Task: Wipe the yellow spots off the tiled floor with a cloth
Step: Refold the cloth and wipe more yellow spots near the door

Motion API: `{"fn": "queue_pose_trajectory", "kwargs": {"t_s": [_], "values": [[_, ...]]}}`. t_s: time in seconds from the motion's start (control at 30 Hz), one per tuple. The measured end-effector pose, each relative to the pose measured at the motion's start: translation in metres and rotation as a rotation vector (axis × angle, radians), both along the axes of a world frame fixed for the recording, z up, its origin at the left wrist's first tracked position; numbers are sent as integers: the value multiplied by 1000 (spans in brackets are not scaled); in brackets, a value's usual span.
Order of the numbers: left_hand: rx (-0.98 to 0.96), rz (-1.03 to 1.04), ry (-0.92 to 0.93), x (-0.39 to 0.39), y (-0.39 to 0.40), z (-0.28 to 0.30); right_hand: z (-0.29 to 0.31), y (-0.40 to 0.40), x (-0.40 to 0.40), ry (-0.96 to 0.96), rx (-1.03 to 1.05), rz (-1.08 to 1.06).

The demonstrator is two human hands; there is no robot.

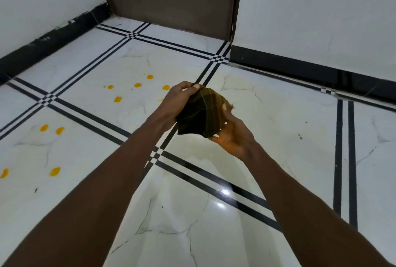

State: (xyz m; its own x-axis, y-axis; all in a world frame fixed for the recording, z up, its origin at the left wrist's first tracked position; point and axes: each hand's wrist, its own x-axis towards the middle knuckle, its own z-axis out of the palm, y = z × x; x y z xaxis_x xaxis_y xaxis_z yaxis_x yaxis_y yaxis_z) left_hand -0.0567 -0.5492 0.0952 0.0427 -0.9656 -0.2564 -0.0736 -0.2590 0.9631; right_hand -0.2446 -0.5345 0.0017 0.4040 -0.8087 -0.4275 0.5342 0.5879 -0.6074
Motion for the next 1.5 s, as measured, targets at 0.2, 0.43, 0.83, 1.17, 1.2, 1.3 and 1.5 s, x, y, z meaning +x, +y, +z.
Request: {"fn": "queue_pose_trajectory", "kwargs": {"t_s": [0.2,0.43,0.83,1.17,1.2,1.3,1.5], "values": [[-54,238,-217,26,5,-22,17,12,3,50,-53,-58],[-292,-8,-510,7,47,-50,32,6,18,135,-67,-59],[-52,-160,-385,6,54,-63,24,10,23,247,-104,4],[100,-201,-202,34,52,-52,13,17,13,330,-162,-34],[80,-187,-211,34,50,-51,12,17,10,370,-148,-17],[-62,-158,-420,32,44,-48,10,14,5,757,-183,70],[-198,-224,-593,26,40,-24,22,9,9,795,-556,233]]}}
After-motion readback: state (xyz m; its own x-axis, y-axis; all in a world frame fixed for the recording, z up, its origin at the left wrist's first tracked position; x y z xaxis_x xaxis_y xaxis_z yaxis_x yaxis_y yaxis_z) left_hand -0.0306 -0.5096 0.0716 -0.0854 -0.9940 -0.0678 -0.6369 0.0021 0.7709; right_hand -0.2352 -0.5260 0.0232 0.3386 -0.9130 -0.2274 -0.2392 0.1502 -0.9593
